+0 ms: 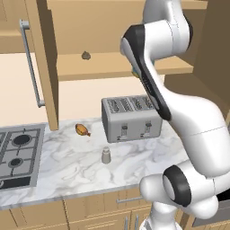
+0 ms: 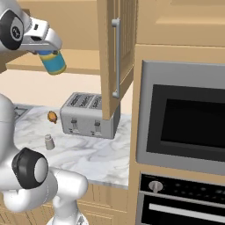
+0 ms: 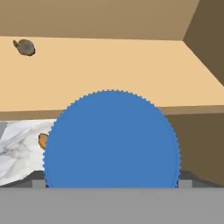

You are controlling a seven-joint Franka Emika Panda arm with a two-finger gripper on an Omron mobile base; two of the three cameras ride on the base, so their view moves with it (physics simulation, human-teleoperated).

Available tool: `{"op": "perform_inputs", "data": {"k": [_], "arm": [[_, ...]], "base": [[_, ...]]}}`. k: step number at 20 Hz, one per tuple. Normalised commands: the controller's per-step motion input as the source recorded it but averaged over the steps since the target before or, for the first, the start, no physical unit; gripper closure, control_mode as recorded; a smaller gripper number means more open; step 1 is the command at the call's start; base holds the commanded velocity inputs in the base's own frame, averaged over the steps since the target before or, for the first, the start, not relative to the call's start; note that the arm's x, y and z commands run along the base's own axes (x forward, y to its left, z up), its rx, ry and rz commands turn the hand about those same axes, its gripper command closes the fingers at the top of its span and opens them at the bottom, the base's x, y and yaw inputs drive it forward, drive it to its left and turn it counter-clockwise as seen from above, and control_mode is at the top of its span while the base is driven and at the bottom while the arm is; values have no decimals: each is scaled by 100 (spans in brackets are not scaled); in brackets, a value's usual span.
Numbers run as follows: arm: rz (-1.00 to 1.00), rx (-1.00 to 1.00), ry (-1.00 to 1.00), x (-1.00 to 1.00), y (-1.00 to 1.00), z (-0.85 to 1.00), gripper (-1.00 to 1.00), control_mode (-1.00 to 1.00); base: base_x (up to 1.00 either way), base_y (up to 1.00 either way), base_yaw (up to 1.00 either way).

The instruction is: Pick the mayonnaise and shaker from the counter and place them in the cabinet.

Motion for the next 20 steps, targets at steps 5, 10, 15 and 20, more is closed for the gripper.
{"op": "perform_inputs", "data": {"k": [5, 10, 15, 20], "arm": [[0, 0, 0, 37, -2, -18, 100, -100], [0, 0, 0, 31, -3, -6, 100, -100], [0, 0, -1, 30, -6, 0, 100, -100], [0, 0, -2, 28, -7, 0, 100, -100]], "base": [[0, 0, 0], [0, 0, 0], [0, 0, 0], [0, 0, 0]]}}
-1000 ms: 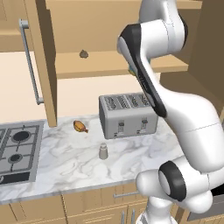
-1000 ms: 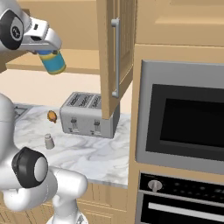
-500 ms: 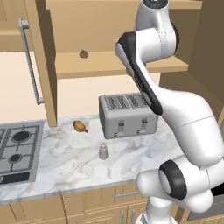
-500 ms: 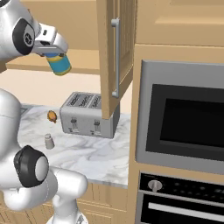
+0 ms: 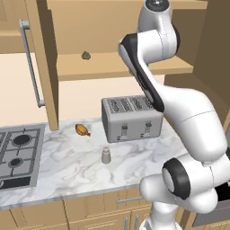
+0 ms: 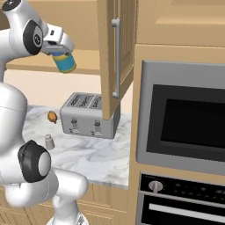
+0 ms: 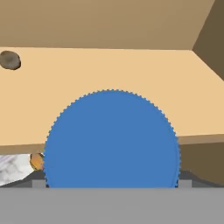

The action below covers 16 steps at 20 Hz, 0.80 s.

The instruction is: Pick the mayonnaise and shaker from the counter and place them in the cabinet.

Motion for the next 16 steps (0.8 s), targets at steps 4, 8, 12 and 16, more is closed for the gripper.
{"op": "perform_inputs", "data": {"k": [4, 8, 12, 16], "arm": [[0, 0, -3, 26, -8, 0, 100, -100], [0, 0, -3, 29, -9, 0, 100, -100], [0, 0, -3, 32, -11, 4, 100, -100], [0, 0, -2, 44, -13, 1, 100, -100]], "base": [[0, 0, 0], [0, 0, 0], [0, 0, 0], [0, 0, 0]]}}
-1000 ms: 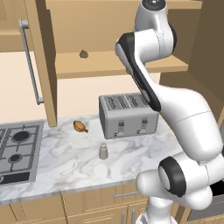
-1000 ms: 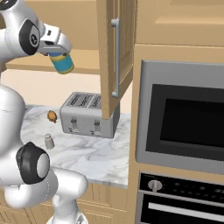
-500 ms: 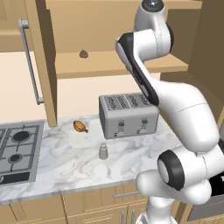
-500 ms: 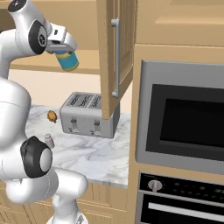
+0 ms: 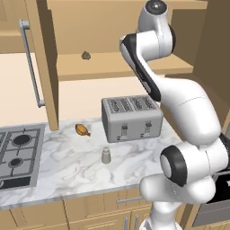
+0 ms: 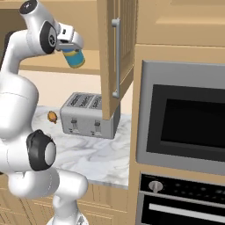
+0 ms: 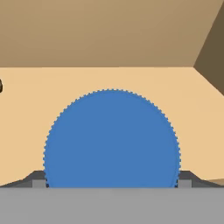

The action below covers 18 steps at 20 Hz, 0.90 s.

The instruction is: Pick the mayonnaise and shaker from the counter and place them in the cabinet.

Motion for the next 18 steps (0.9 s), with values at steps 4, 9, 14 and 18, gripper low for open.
{"op": "perform_inputs", "data": {"k": [4, 9, 14, 18], "arm": [[0, 0, 0, 46, -11, 0, 100, -100], [0, 0, 0, 38, -5, 0, 100, -100], [0, 0, 0, 25, 0, 0, -100, -100], [0, 0, -1, 9, -1, 0, -100, -100]], "base": [[0, 0, 0], [0, 0, 0], [0, 0, 0], [0, 0, 0]]}}
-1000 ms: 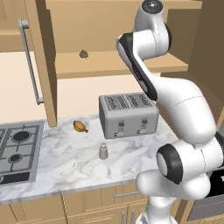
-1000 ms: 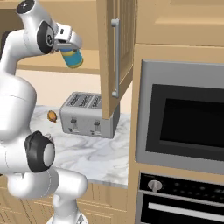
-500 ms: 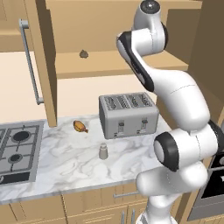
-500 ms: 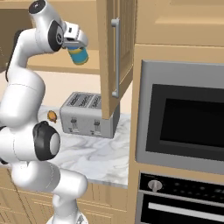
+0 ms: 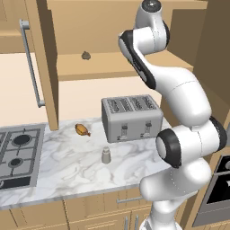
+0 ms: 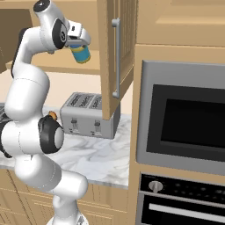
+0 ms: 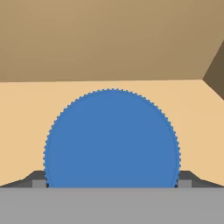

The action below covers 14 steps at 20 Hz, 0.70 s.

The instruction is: Pick the mayonnaise and shaker from the counter and place them in the cabinet.

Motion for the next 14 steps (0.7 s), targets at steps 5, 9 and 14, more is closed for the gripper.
{"op": "perform_inputs", "data": {"k": [5, 9, 14], "arm": [[0, 0, -4, 0, -3, 0, -100, -100], [0, 0, -6, 0, -3, 0, -100, -100], [0, 0, -6, -1, -1, 0, -100, -100]], "base": [[0, 0, 0], [0, 0, 0], [0, 0, 0]]}}
